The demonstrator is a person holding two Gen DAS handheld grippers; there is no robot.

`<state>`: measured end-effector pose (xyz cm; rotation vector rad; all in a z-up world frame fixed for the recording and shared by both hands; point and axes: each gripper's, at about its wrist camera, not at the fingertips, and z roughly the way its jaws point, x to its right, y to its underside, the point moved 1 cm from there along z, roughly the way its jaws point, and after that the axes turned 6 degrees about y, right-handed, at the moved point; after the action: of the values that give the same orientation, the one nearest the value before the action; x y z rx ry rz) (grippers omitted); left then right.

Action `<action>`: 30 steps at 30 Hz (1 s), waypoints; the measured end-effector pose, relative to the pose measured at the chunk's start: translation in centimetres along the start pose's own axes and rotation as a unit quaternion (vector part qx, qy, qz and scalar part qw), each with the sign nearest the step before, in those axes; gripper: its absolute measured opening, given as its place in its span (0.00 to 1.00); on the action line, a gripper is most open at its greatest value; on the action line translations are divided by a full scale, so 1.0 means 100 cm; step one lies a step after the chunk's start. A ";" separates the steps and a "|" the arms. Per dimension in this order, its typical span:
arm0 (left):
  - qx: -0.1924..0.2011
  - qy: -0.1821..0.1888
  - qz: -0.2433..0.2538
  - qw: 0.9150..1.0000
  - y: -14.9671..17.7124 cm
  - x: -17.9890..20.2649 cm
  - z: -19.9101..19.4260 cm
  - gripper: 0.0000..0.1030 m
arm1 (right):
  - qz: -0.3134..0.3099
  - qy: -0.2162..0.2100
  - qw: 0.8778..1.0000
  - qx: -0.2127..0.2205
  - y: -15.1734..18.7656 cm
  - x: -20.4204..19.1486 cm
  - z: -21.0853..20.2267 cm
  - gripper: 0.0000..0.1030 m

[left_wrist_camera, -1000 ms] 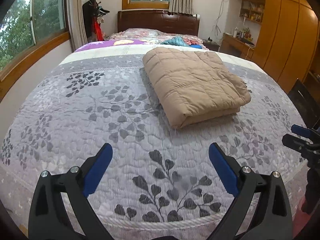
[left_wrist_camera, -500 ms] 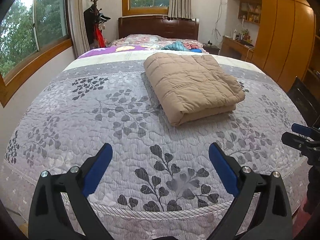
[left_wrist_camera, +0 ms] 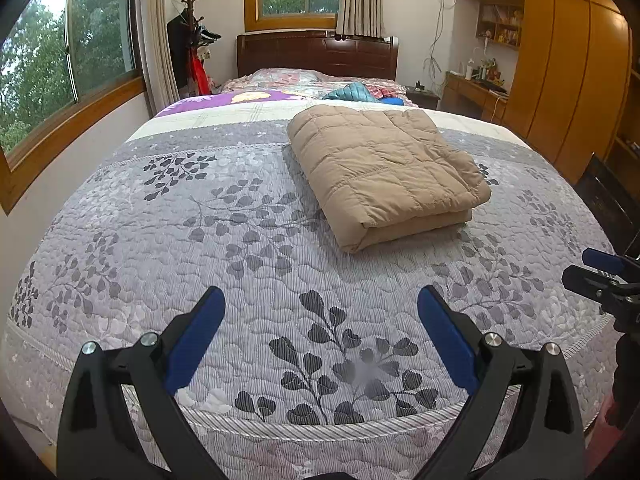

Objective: Fold large clothes

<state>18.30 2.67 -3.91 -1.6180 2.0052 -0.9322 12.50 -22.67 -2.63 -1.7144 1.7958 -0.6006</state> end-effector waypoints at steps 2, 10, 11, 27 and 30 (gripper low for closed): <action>-0.001 0.001 0.000 1.000 0.000 0.000 0.000 0.94 | -0.001 0.000 1.000 0.000 0.000 0.000 0.000 0.96; -0.003 0.003 0.001 1.000 0.000 0.000 0.002 0.94 | -0.005 -0.001 1.000 0.001 -0.001 -0.002 0.001 0.96; -0.004 0.004 0.002 1.000 0.000 0.000 0.002 0.94 | -0.005 -0.001 1.000 0.001 -0.001 -0.002 0.000 0.96; -0.008 0.006 0.002 1.000 0.000 -0.002 0.004 0.94 | -0.006 -0.001 1.000 0.000 0.000 -0.003 0.001 0.96; -0.009 0.005 0.002 1.000 0.000 -0.002 0.005 0.94 | -0.007 -0.002 1.000 -0.001 -0.001 -0.003 0.002 0.96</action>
<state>18.67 2.72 -4.23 -1.6209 2.0283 -0.9260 12.68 -22.34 -2.71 -1.7298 1.7840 -0.6006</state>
